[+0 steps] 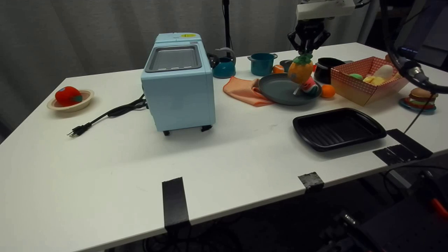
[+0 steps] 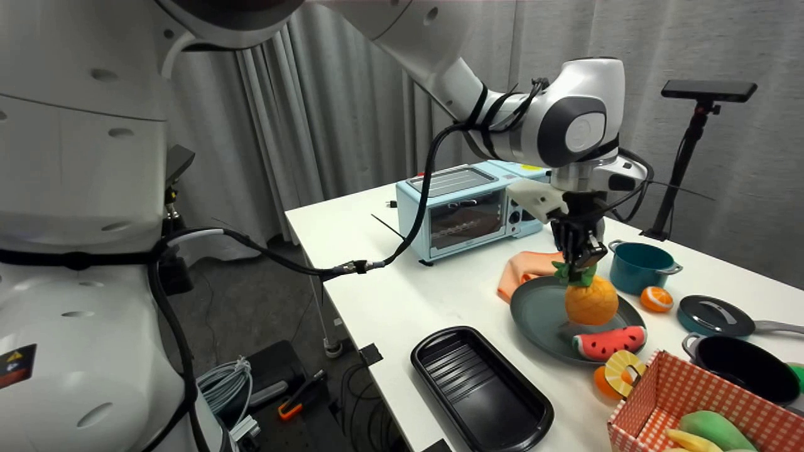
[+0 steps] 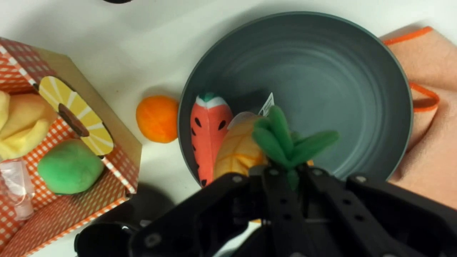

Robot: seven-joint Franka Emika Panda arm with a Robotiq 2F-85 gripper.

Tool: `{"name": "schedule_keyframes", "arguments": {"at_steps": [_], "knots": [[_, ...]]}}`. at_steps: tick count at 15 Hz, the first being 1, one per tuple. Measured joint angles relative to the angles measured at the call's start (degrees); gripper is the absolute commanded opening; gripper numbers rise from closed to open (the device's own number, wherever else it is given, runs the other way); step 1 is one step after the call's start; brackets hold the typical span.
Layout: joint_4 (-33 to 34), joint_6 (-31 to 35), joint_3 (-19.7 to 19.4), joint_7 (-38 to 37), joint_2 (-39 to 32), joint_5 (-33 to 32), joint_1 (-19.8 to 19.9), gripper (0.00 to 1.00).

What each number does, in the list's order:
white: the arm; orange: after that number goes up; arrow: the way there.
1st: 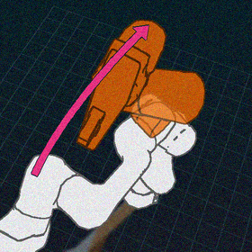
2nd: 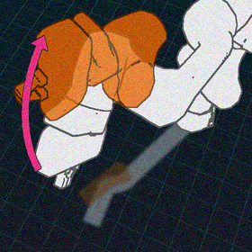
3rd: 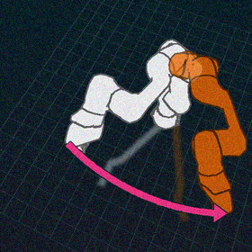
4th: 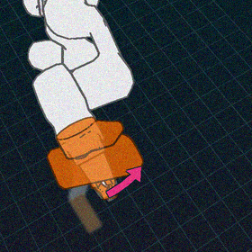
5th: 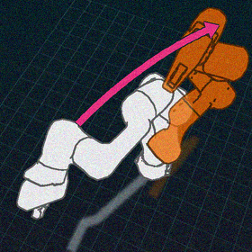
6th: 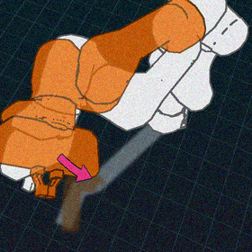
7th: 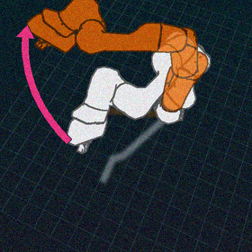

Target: Remove the pineapple plush toy from the pot and put it in the plate

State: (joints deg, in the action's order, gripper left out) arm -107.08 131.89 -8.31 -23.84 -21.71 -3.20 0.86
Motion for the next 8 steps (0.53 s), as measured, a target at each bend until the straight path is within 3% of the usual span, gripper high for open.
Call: {"name": "schedule_keyframes", "arguments": {"at_steps": [1, 3, 8], "knots": [[-0.30, 0.34, 0.08, 0.00, -0.14, -0.22, -0.25, 0.35], [-0.94, 1.23, 0.10, -0.03, -0.25, -0.82, -0.78, 0.39], [-1.46, 3.94, 0.10, -0.05, -0.22, -1.54, -1.33, 0.76]]}}
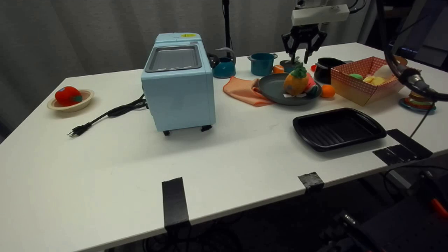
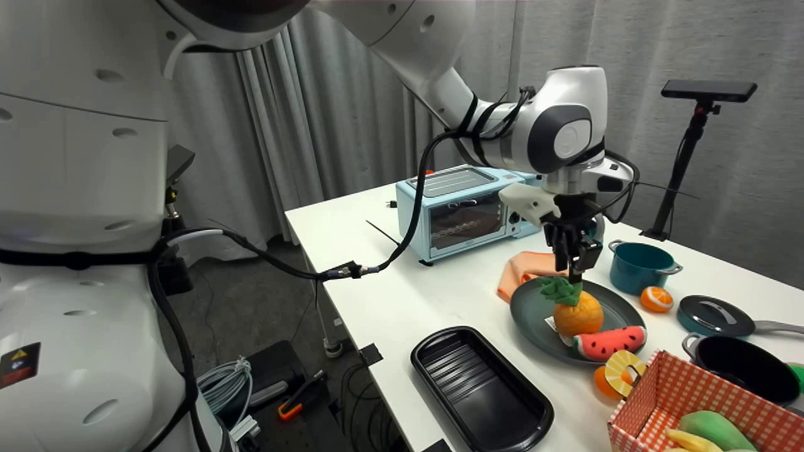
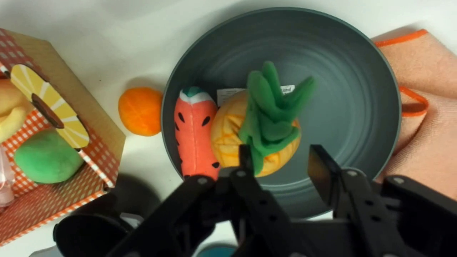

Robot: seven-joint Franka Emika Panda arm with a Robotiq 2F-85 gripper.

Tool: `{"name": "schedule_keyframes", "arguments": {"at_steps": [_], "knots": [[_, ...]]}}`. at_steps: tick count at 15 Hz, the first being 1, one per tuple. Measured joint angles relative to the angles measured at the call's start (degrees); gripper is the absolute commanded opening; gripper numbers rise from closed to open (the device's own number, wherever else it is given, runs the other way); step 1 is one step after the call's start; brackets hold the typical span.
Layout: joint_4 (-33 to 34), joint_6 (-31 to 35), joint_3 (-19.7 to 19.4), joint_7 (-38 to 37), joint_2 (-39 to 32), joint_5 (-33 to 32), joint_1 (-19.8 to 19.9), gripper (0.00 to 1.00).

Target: Remove the pineapple plush toy from the pot and put it in the plate

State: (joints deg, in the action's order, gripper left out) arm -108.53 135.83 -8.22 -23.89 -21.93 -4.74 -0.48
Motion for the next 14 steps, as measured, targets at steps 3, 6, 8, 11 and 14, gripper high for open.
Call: {"name": "schedule_keyframes", "arguments": {"at_steps": [3, 6, 8, 11, 14], "knots": [[0.00, 1.06, -0.06, 0.00, 0.21, -0.03, 0.00, 1.00], [0.00, 1.63, -0.18, 0.00, 0.48, -0.03, 0.00, 1.00], [-0.08, 1.65, -0.34, 0.00, 0.96, -0.03, 0.01, 1.00], [-0.93, 1.70, -0.60, 0.00, 2.50, -0.03, 0.06, 1.00], [-2.58, 1.71, -0.69, 0.05, 4.88, -0.03, 0.37, 1.00]]}}
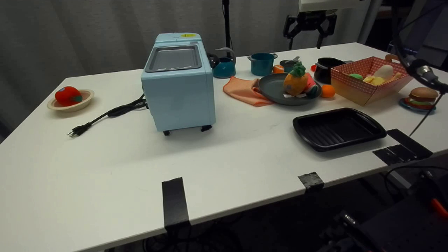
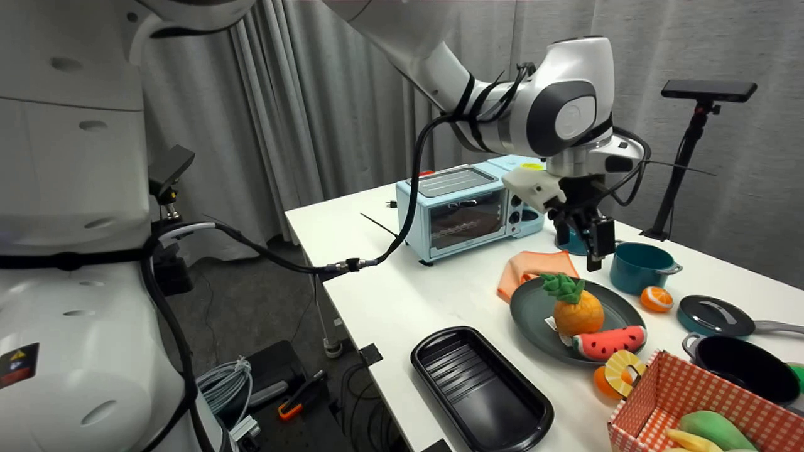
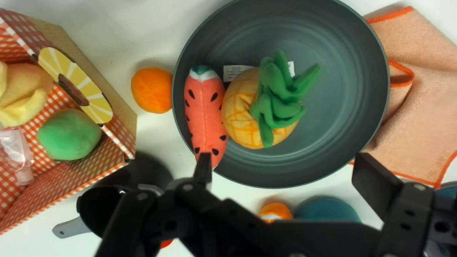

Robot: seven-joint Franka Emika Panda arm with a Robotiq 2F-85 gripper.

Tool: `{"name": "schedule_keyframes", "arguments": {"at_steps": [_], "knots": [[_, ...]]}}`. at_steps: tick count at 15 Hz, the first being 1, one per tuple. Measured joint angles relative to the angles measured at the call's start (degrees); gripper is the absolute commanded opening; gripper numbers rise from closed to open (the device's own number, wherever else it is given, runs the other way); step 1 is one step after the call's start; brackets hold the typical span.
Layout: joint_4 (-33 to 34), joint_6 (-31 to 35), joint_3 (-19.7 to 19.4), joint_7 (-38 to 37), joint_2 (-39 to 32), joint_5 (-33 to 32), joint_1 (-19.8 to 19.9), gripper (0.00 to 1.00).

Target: Remove the pineapple plush toy from the pot and put it in the plate

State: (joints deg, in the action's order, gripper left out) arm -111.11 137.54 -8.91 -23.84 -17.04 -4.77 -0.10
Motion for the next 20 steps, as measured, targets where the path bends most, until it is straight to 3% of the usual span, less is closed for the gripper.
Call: {"name": "schedule_keyframes", "arguments": {"at_steps": [7, 20], "knots": [[-4.59, -0.30, -0.02, 1.48, 5.48, 0.00, 1.40, 1.00], [-4.99, -0.29, -0.02, 1.61, 5.82, 0.00, 1.48, 1.00]]}}
